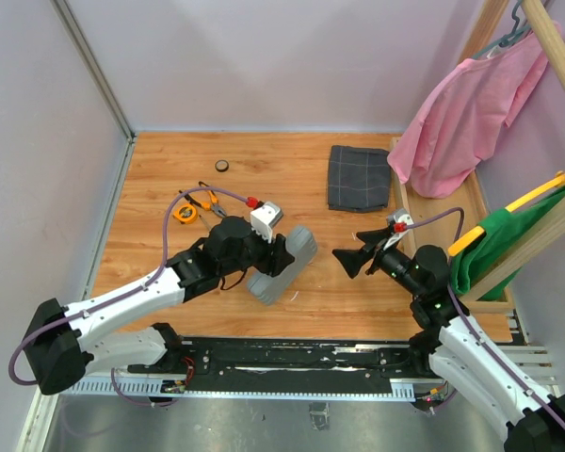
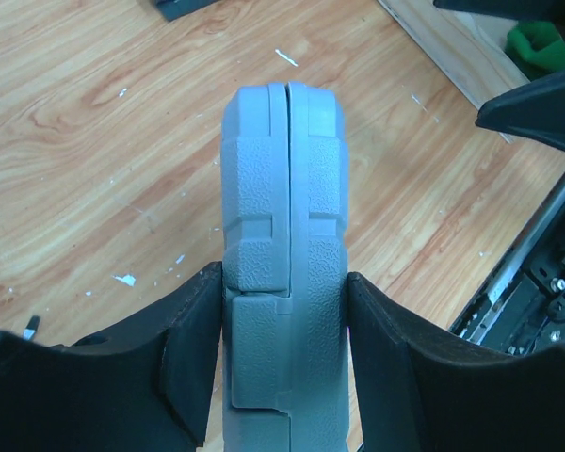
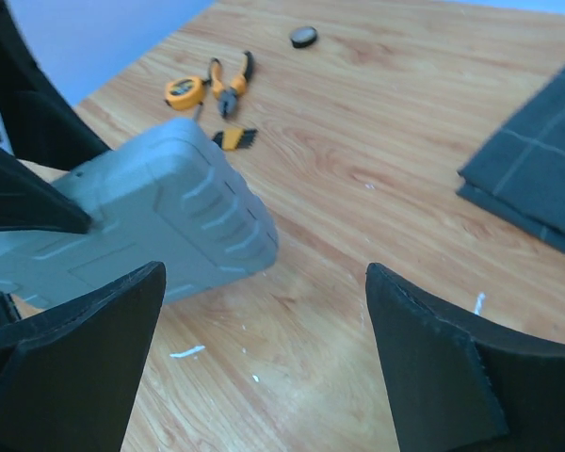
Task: Sort the tools into containers
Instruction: Open the storage box at the center of the board.
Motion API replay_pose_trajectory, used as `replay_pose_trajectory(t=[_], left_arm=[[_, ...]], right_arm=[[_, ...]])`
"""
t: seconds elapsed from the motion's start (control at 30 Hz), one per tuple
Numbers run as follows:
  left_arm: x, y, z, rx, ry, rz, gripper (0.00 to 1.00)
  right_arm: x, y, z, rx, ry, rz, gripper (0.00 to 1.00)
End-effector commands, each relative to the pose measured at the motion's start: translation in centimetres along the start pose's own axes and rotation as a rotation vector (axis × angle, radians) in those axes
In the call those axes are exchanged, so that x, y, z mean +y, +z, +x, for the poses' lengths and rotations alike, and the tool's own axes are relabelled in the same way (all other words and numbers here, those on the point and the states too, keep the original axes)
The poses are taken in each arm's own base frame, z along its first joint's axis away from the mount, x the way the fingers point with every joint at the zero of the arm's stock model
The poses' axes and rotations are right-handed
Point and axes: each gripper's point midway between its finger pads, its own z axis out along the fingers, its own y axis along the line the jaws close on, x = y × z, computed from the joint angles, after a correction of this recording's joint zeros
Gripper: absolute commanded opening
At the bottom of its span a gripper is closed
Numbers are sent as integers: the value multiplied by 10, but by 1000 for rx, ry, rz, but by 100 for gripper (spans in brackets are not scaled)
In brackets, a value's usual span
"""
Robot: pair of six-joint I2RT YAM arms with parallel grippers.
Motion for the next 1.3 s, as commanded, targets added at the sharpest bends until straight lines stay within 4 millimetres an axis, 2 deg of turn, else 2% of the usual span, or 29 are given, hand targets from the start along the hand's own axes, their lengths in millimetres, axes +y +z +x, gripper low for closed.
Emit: replay_pose_trajectory(t=[0.0, 0.1, 0.2, 0.3, 0.43, 0.57, 0.7, 0.8, 1.27], left_arm=[[-22, -13, -33, -78, 111, 104, 0], [-31, -20, -26, -76, 243, 192, 0], [-40, -30, -14, -86, 378, 286, 0], [-40, -38, -12, -94, 441, 299, 0], [-42, -43, 5, -39, 555, 366, 0], [-42, -43, 18, 9, 613, 400, 0], [-40, -41, 25, 33, 648, 414, 0], [-42, -42, 29, 39, 659, 439, 0], [-57, -45, 41, 53, 672, 539, 0]], right_arm=[[28, 0, -25, -113, -64, -161, 88], [34, -1, -26, -119, -93, -202, 88], [46, -3, -18, -106, -220, -299, 88], [49, -2, -17, -94, -270, -330, 87], [70, -2, -14, -115, -360, -458, 87], [102, -3, -3, -128, -563, -602, 88], [130, -6, 12, -92, -721, -742, 90], [143, -9, 20, -71, -758, -832, 90], [148, 17, 46, 87, -748, -911, 87]])
